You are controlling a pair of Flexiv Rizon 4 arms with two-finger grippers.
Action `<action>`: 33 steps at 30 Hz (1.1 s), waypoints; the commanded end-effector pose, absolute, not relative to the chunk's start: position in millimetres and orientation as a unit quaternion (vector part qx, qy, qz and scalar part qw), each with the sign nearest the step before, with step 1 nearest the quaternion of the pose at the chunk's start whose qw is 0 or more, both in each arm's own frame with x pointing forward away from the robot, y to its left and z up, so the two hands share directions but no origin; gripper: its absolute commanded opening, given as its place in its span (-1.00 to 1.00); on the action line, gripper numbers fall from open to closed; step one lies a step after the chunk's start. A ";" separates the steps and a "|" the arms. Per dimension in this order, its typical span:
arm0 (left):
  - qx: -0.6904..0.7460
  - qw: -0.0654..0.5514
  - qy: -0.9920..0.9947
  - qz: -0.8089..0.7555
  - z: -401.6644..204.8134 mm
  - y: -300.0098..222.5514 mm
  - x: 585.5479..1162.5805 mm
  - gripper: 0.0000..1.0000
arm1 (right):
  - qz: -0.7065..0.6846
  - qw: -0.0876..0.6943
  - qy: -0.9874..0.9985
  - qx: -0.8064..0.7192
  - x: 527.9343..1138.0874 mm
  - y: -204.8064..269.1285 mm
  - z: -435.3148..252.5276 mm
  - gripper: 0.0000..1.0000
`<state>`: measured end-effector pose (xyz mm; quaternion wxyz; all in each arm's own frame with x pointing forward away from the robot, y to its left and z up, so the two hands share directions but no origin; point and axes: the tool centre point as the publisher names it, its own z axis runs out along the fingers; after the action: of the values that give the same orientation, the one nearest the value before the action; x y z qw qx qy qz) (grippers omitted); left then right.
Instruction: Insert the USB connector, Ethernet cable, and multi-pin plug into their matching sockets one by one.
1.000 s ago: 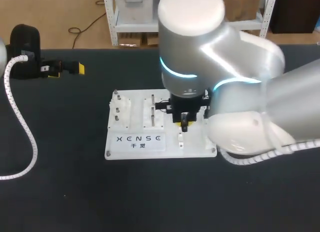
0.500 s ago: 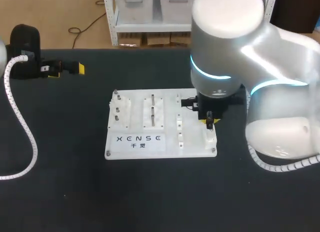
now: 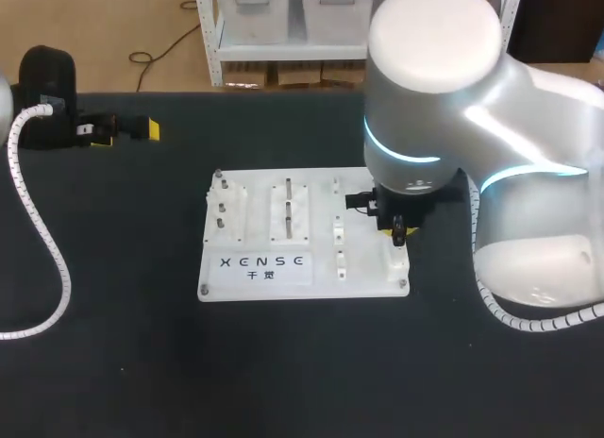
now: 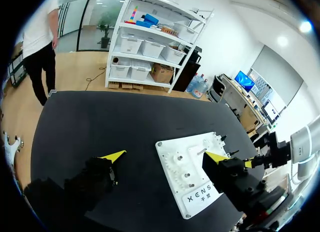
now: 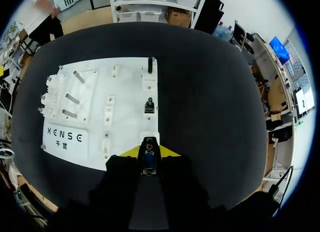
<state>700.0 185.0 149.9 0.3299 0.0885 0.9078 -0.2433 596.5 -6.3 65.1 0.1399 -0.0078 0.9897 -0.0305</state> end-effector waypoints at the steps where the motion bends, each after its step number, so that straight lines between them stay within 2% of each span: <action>1: 0.088 0.330 0.908 -0.243 150.0 185.0 700.0 1.00 | -0.029 0.142 0.989 -0.010 596.6 -7.0 63.2 -1.00; 33: 0.088 0.330 0.908 -0.243 150.0 185.0 700.0 1.00 | -0.030 0.142 0.989 -0.013 587.0 -11.4 55.4 -1.00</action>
<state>700.0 185.0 149.9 0.3299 0.0885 0.9078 -0.2433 591.8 -9.3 60.2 0.1373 -0.0142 0.9899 -0.0308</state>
